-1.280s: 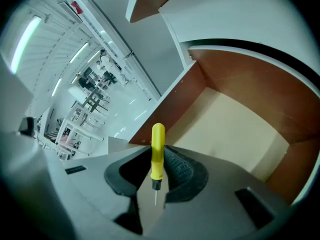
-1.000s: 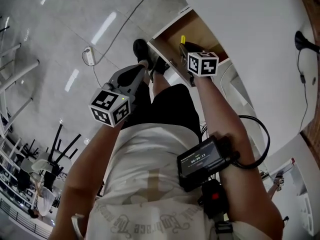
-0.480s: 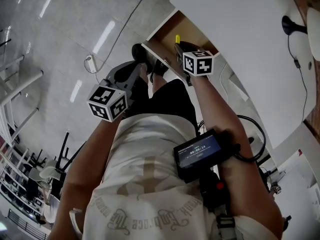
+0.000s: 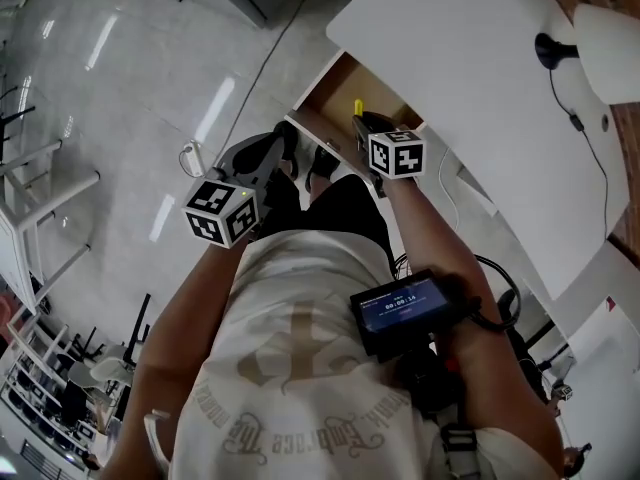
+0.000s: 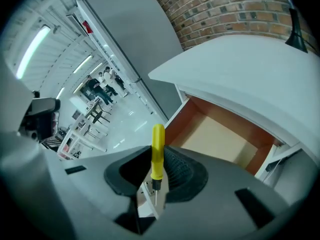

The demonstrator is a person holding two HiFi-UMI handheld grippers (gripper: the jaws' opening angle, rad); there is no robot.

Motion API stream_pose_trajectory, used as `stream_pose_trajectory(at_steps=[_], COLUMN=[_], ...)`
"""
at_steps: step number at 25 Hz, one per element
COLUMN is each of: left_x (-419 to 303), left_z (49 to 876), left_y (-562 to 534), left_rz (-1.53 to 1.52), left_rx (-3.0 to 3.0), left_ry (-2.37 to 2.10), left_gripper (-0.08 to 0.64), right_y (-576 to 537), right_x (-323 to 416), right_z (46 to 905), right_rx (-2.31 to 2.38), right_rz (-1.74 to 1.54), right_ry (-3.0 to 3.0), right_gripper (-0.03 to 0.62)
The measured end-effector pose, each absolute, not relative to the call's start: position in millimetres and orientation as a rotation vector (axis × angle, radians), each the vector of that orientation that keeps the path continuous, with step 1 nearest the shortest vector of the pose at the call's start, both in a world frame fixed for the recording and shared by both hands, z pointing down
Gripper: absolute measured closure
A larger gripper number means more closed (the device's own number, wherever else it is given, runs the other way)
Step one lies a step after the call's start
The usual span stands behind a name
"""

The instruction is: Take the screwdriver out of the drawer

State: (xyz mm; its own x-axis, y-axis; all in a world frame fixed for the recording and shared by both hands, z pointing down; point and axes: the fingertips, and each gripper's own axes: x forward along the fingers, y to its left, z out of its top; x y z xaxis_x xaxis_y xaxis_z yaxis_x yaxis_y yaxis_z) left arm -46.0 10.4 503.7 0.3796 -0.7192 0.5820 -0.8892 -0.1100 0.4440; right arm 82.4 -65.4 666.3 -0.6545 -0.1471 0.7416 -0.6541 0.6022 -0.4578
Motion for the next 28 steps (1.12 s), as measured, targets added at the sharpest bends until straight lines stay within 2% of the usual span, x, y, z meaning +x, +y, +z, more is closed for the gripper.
stream_pose_trajectory(at_steps=[19,28], left_x=[-55,-57], left_z=[473,457], left_y=[-16,-21], left_rz=[0.320,0.315], left_rx=[2.069,2.151], left_ry=[-1.219,-1.137], left_gripper=[0.546,0.545], right_y=[-60,-59], right_x=[91,99], right_z=[605,558], right_rx=[0.828,0.933], right_rz=[0.995,0.868], right_ry=[-2.210,-2.241], right_gripper=[0.525,0.525])
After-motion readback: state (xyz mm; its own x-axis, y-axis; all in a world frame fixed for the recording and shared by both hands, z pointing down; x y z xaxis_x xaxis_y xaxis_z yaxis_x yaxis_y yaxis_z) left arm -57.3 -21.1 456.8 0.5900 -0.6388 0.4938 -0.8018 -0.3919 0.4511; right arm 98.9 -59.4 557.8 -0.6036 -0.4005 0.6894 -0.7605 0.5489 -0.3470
